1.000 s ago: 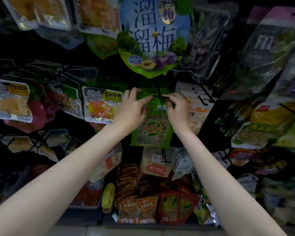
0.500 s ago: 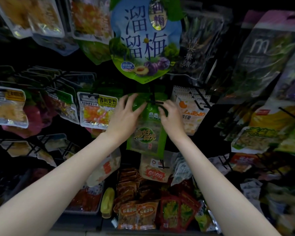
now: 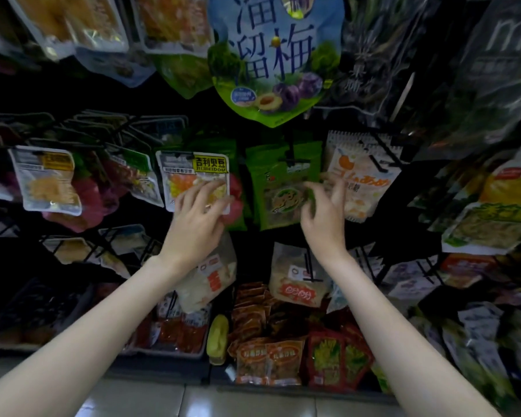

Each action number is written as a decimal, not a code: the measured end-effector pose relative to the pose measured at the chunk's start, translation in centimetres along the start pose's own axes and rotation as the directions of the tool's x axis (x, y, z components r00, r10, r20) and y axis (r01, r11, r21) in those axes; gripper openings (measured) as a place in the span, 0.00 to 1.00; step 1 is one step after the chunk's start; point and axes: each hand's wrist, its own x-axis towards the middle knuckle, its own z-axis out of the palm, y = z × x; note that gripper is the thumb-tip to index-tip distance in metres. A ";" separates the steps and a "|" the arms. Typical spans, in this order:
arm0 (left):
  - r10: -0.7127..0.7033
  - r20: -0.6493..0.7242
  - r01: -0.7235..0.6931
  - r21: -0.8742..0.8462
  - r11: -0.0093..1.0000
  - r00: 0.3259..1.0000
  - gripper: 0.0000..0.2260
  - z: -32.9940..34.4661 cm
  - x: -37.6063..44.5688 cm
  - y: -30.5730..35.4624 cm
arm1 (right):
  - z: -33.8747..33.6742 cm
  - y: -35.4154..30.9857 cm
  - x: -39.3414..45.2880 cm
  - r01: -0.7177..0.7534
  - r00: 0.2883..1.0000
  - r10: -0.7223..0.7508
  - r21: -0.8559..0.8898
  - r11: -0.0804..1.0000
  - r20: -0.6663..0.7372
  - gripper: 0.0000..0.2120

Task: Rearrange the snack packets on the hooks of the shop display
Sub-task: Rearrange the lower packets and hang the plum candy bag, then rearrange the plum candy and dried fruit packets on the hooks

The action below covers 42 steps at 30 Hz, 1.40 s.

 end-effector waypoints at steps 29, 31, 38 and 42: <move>0.026 0.099 0.028 -0.502 0.864 0.995 0.27 -6.8 -4.1 -15.0 | 7.9 -17.6 -0.7 -0.294 0.936 0.313 0.134 0.946 -0.162 0.06; 0.045 0.045 -0.011 -0.577 0.816 0.998 0.24 -8.1 -3.5 -14.9 | 6.1 -18.5 -1.6 -0.244 0.957 0.253 0.084 0.966 -0.138 0.07; -0.030 0.043 0.049 -0.956 0.288 0.999 0.09 -14.9 1.6 -11.9 | 0.8 -25.5 1.1 0.044 0.971 -0.017 0.113 0.993 -0.238 0.09; -0.131 -0.069 -0.015 -0.925 0.379 0.989 0.09 -17.6 4.0 -12.5 | -0.9 -26.9 6.1 0.130 0.947 -0.125 -0.001 0.991 -0.297 0.11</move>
